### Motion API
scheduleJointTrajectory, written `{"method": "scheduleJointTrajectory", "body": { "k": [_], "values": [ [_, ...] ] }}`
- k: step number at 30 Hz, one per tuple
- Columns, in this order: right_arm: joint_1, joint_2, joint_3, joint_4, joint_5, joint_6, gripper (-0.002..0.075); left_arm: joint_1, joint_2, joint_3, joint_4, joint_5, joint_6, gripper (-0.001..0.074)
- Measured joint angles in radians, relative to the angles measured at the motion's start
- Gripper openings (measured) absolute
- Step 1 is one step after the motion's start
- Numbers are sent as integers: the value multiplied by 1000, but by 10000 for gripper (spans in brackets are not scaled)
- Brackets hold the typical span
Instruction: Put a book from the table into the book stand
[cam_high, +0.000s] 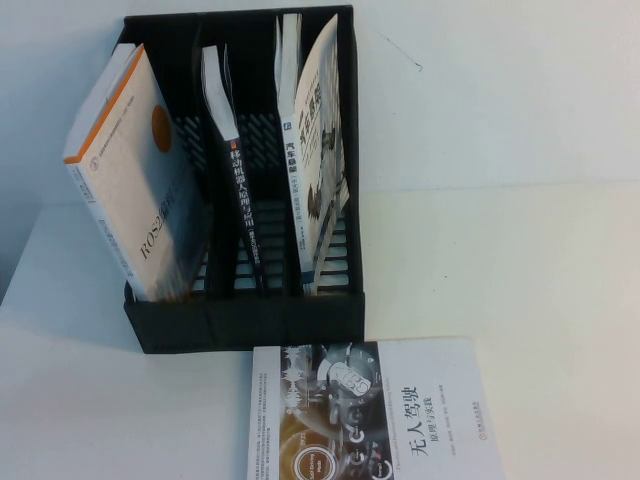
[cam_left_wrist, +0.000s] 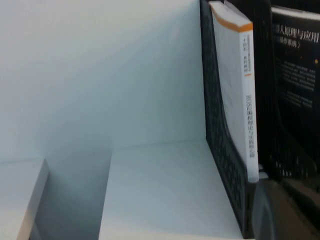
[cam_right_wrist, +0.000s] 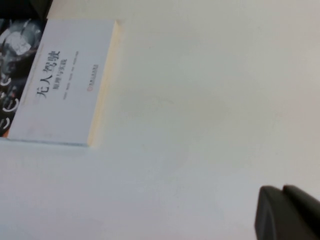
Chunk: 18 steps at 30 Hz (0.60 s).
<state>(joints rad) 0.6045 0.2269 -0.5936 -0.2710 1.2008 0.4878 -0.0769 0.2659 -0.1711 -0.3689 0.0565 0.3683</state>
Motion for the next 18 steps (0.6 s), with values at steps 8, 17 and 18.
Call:
{"method": "scheduleJointTrajectory", "body": {
  "k": [8, 17, 18],
  "values": [
    [0, -4, 0, -96, 1, 0, 0, 75, -182, 156, -2, 42, -15, -1],
    [-204, -95, 2, -98, 2, 2, 0, 143, -276, 195, 19, 302, -23, -1],
    [-234, -118, 2, -98, 2, 9, 0, 143, -276, 195, 20, 310, -23, -1]
  ]
}}
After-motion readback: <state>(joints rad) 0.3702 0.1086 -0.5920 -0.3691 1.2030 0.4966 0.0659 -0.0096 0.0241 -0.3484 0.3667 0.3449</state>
